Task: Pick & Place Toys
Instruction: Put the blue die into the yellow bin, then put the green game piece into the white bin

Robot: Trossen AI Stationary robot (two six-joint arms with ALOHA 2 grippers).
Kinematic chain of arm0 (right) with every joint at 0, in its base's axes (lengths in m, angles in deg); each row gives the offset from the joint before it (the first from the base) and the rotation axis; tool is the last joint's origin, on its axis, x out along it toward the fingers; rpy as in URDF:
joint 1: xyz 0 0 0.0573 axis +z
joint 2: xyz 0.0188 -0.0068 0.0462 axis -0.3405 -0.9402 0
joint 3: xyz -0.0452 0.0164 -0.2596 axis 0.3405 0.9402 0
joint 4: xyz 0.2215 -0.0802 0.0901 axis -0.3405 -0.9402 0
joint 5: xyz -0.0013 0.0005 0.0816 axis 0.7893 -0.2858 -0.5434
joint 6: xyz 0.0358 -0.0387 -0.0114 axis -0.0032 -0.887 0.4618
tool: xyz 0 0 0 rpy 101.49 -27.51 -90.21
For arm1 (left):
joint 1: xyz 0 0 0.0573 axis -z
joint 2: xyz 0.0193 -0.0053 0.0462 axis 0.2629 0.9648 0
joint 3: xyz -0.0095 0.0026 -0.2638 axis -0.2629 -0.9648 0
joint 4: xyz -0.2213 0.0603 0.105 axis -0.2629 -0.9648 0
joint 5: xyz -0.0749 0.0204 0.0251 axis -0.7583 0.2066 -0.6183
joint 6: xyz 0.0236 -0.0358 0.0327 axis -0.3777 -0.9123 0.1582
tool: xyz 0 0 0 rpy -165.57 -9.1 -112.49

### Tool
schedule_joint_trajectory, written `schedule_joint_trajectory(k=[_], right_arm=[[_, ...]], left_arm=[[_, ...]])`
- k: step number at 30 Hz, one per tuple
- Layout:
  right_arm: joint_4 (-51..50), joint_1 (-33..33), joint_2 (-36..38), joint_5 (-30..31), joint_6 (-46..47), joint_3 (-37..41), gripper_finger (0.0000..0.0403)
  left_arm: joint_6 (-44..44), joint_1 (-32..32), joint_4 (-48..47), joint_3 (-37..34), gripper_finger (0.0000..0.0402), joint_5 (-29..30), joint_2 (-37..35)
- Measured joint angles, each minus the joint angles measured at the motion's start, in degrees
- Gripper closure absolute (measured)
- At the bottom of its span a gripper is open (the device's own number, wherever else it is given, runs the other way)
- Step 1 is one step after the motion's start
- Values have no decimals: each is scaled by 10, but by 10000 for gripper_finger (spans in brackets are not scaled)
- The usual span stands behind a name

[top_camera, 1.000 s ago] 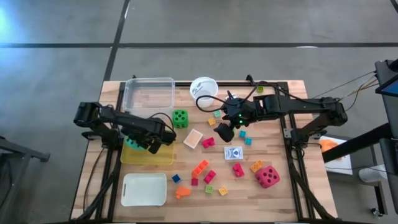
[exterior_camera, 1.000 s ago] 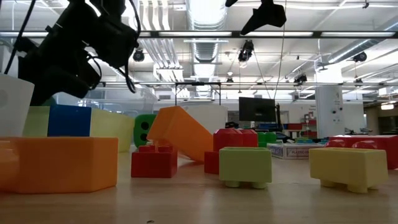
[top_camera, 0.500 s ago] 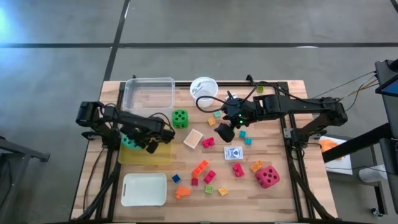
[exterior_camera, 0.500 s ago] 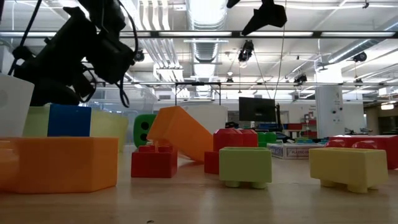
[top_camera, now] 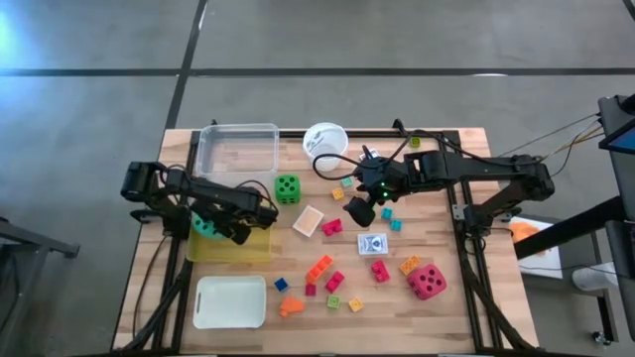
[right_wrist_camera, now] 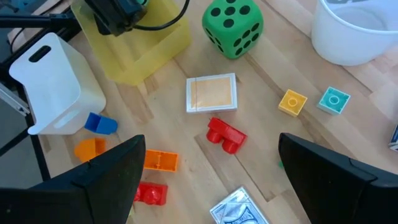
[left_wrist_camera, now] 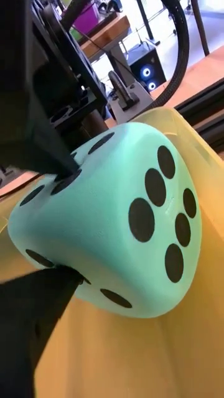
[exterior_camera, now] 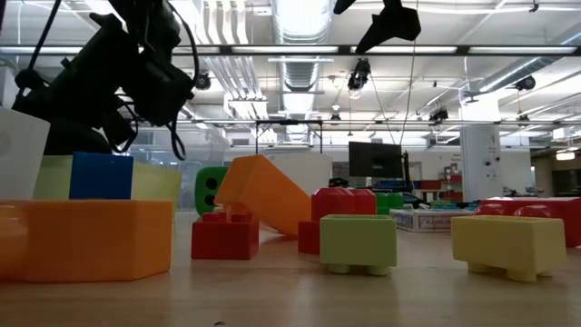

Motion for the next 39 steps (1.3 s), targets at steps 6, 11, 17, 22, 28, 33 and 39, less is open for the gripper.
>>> schedule_joint_trajectory(k=[6,11,17,22,28,33,39], right_arm=[[0,0,0,0,0,0,41],[0,0,0,0,0,0,41],[0,0,0,0,0,0,41],[1,0,0,1,0,0,41],[0,0,0,31,-12,0,41],[-8,0,0,31,-45,0,41],[-30,-22,-10,31,-62,5,41]], left_arm=[[24,0,7,0,17,-14,0],[28,0,1,3,49,-14,-3],[28,0,-8,29,95,-12,-18],[28,0,-19,48,106,-7,-39],[28,1,-45,76,107,-12,-81],[38,11,-34,116,107,-14,-147],[42,36,88,152,107,-11,-243]])
